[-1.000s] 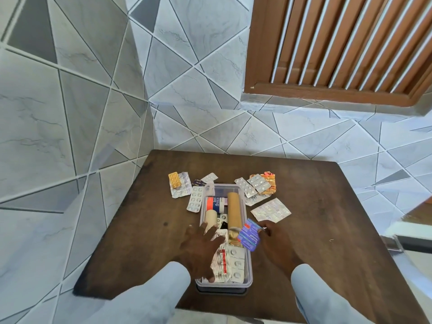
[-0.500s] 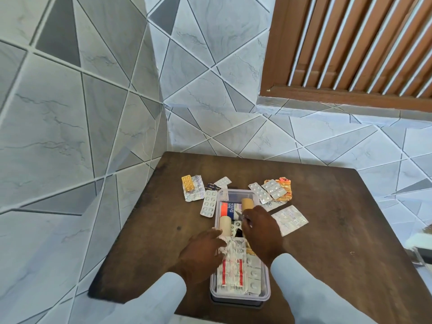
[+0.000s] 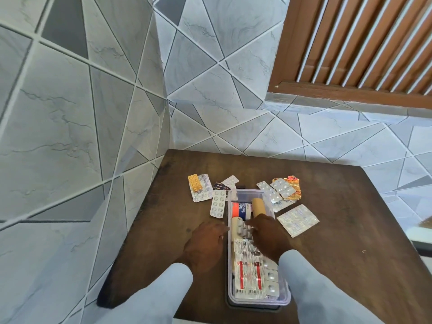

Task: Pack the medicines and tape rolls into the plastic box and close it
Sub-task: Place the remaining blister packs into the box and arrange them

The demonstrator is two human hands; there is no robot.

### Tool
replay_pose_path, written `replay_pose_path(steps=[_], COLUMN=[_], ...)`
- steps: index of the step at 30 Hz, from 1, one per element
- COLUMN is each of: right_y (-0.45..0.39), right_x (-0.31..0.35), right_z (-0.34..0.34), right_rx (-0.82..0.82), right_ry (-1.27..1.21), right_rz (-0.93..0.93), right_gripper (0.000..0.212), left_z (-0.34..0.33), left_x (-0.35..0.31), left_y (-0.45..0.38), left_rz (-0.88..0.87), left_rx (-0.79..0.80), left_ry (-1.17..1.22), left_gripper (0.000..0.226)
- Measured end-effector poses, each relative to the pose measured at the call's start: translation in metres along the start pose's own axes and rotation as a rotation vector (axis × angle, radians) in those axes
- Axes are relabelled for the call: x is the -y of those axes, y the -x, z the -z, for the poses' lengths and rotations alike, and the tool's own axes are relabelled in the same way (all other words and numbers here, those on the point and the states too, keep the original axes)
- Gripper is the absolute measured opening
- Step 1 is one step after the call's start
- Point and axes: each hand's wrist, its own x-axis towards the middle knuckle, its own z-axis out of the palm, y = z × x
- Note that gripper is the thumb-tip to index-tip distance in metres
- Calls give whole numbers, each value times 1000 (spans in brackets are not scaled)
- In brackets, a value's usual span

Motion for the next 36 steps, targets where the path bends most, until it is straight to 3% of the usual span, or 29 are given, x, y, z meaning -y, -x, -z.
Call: replay_pose_path(steps=[4, 8, 11, 14, 16, 19, 24, 32, 36], right_y=[2, -6, -14, -21, -27, -36, -56, -77, -77], right_x=[1, -13, -46, -97, -137, -186, -204, -212, -218], right_z=[-7, 3, 24, 45, 57, 65, 49, 41, 46], right_rx=[105, 26, -119, -142, -88, -9, 108, 190, 217], right_ry=[101, -24, -200, -243, -183, -168, -253, -285, -278], right_rz=[67, 60, -12, -179, -316, -470, -587, -556, -545], right_gripper=[43, 38, 31, 27, 39, 68, 111, 109, 110], left_z=[-13, -18, -18, -22, -32, -54, -94, -121, -118], left_x=[-6, -24, -39, -65, -91, -131, -174, -169, -173], left_y=[-20, -40, -58, -85, -112, -153, -192, -225, -244], left_rz=[-113, -166, -169, -154, -125, -162, -67, 120, 168], left_rx=[88, 110, 33, -60, -88, -68, 114, 161, 129], left_ry=[-162, -360, -335, -182, -42, -18, -326, -729, -627], left_gripper=[49, 48, 39, 34, 32, 35, 41, 86, 85])
